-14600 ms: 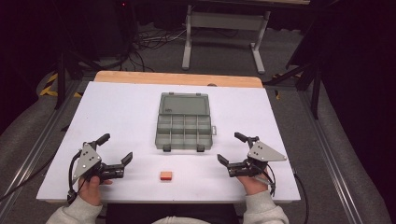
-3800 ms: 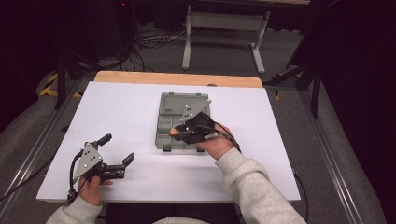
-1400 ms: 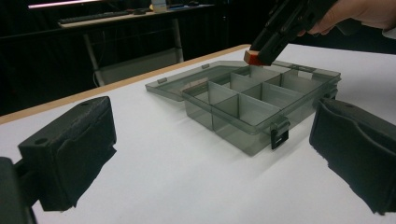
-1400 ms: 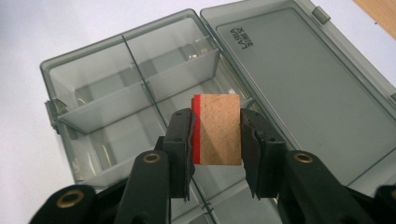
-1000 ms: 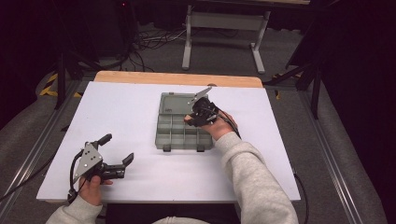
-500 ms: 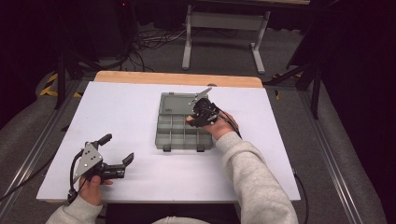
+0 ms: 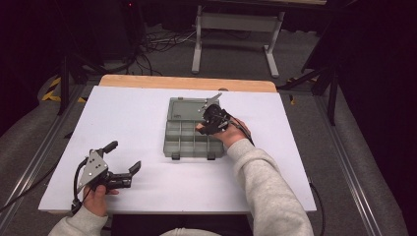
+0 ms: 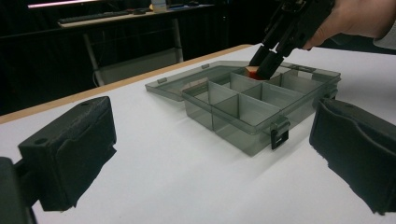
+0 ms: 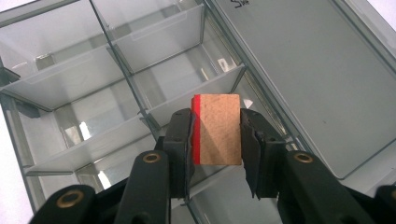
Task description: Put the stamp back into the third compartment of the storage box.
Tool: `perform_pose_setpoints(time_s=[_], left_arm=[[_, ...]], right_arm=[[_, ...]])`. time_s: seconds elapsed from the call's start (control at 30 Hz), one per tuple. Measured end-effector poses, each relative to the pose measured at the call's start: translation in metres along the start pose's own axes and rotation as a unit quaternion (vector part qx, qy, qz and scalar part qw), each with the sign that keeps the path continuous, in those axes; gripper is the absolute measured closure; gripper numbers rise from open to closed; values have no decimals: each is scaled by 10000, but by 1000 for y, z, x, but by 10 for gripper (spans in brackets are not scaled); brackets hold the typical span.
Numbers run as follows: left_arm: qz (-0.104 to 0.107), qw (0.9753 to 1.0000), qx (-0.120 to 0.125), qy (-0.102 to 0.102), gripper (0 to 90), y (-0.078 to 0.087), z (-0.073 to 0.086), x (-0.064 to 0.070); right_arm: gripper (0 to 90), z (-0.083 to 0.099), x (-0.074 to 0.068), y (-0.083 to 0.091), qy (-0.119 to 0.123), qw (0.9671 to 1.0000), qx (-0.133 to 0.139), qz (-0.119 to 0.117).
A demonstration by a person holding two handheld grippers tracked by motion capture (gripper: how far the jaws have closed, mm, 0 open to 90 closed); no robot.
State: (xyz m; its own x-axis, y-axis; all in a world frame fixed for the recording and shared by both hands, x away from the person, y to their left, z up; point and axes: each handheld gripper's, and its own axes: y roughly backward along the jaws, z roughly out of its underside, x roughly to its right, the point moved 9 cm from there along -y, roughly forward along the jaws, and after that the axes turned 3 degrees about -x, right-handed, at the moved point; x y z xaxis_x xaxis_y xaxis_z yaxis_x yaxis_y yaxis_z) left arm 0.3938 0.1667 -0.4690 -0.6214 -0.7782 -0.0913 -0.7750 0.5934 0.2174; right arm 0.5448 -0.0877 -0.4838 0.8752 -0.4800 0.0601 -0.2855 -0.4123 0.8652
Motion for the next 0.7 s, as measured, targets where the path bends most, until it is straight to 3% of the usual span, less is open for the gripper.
perform_pose_setpoints(time_s=[0.33, 0.7], left_arm=[[13, 10000, 10, -7, 14, 0, 0, 0], [13, 10000, 14, -2, 14, -1, 0, 0]], right_arm=[[655, 0, -1, -2, 4, 10000, -35, -36], [524, -2, 2, 3, -47, 9999, 156, 0]])
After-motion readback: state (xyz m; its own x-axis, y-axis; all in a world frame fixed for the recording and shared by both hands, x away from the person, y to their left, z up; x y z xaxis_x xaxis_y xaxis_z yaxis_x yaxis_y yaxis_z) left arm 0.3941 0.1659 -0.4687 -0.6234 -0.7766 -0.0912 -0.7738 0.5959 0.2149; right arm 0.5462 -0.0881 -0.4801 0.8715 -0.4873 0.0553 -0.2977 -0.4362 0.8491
